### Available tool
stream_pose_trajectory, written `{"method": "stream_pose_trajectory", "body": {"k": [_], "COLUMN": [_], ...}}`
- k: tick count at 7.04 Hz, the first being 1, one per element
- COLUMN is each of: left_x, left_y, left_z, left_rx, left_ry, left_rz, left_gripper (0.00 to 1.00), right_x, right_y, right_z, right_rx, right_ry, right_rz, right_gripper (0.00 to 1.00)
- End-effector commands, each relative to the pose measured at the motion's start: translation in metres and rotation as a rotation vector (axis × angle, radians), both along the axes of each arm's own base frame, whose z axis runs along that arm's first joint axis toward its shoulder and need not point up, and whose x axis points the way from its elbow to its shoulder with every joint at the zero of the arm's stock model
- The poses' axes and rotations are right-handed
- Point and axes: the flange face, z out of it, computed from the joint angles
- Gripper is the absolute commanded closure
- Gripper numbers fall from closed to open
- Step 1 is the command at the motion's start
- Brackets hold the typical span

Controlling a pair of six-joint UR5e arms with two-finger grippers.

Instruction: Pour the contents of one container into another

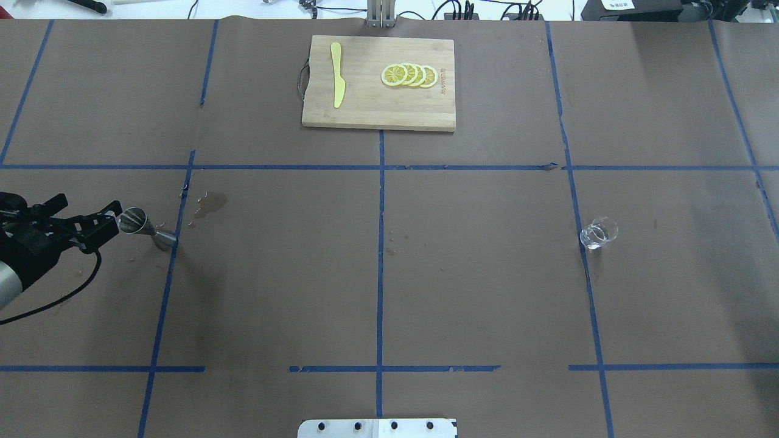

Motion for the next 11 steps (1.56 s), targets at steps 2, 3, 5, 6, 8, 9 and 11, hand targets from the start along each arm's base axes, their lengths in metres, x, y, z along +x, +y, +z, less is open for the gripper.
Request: {"method": "stream_pose_trajectory", "body": {"k": [2,3,5,6,8,9,11], "left_x": [0.039,0.059,0.083,0.088,0.096,0.109,0.123], "left_y": [0.024,0.024,0.019,0.016,0.013,0.010,0.006], "left_z": [0.020,0.017,0.018,0.038,0.053,0.056,0.063], "left_rx": [0.051,0.049,0.029,0.040,0.041,0.048,0.048], "left_ry": [-0.066,-0.017,0.046,0.004,-0.023,-0.026,-0.029], "left_rz": [-0.091,-0.115,-0.149,-0.178,-0.186,-0.199,-0.208], "left_gripper": [0.01,0.01,0.01,0.01,0.01,0.01,0.01], "right_x": [0.000,0.000,0.000,0.000,0.000,0.000,0.000], "right_y": [0.000,-0.001,-0.001,-0.001,-0.001,-0.001,-0.001], "right_z": [0.001,0.000,0.000,0.000,-0.001,-0.001,-0.001], "right_rx": [-0.003,0.000,0.000,0.000,0.002,0.002,0.002], "right_ry": [-0.002,-0.003,-0.003,-0.003,-0.003,-0.003,-0.003], "right_rz": [-0.001,-0.001,-0.001,-0.001,-0.001,-0.001,-0.001], "right_gripper": [0.00,0.00,0.00,0.00,0.00,0.00,0.00]}}
